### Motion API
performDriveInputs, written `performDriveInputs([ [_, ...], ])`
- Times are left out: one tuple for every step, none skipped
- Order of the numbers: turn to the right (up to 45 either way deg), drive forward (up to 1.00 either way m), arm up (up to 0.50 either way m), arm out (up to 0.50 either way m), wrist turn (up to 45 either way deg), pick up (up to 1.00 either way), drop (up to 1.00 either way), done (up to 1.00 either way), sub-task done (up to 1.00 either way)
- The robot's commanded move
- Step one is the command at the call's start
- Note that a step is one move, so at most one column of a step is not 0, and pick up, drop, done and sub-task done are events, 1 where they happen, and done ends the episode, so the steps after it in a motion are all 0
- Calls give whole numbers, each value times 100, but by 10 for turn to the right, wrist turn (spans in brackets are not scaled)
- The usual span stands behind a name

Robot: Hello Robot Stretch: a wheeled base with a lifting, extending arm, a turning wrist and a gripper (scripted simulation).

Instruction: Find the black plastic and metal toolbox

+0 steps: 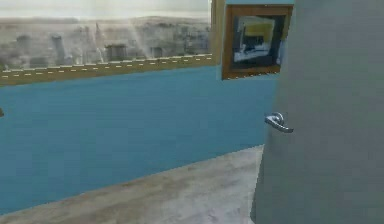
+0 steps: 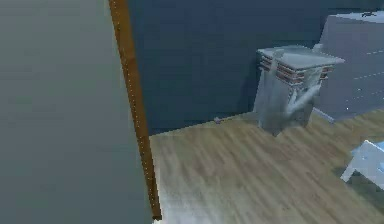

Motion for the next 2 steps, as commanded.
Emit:
performDriveInputs([
  [0, 100, 0, 0, 0, 0, 0, 0, 0],
  [0, 5, 0, 0, 0, 0, 0, 0, 0],
])
